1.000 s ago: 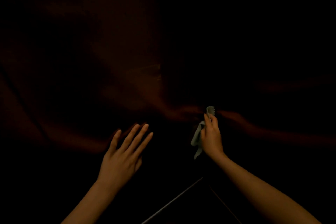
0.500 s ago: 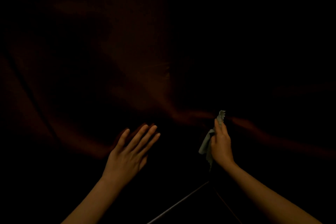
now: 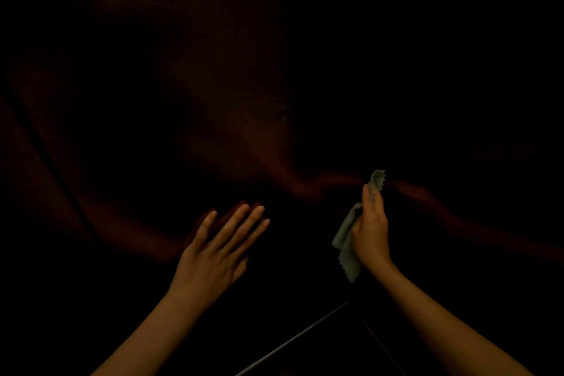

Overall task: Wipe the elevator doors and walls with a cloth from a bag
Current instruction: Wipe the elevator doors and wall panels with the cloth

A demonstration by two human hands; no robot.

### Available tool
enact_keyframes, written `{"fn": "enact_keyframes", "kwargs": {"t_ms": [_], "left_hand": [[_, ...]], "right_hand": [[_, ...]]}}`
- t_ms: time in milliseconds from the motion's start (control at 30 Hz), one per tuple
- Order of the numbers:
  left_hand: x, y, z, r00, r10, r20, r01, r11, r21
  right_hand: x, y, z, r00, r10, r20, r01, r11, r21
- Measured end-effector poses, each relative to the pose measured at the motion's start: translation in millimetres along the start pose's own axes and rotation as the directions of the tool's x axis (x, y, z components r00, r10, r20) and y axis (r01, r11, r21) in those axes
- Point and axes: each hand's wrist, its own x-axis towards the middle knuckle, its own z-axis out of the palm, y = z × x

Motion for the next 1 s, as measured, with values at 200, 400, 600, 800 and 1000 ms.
{"fn": "enact_keyframes", "kwargs": {"t_ms": [200, 400, 600, 800, 1000], "left_hand": [[1, -1, -2, 1.000, -0.008, 0.024, 0.008, 1.000, -0.026], [1, -3, -3, 0.998, -0.008, 0.061, 0.013, 0.997, -0.071], [8, -5, -24, 0.997, 0.035, 0.062, -0.027, 0.992, -0.122], [97, -43, -76, 1.000, 0.009, -0.022, -0.012, 0.993, -0.120], [141, -90, -116, 0.992, -0.118, -0.046, 0.116, 0.992, -0.049]], "right_hand": [[17, -25, -16, 0.996, -0.025, -0.085, 0.028, 0.999, 0.030], [29, -41, -26, 0.989, -0.038, -0.141, 0.047, 0.997, 0.062], [60, -78, -49, 0.953, -0.182, -0.241, 0.204, 0.976, 0.072], [67, -71, -57, 0.988, -0.121, -0.099, 0.122, 0.992, 0.010], [77, -94, -72, 0.981, -0.152, -0.119, 0.155, 0.988, 0.016]]}}
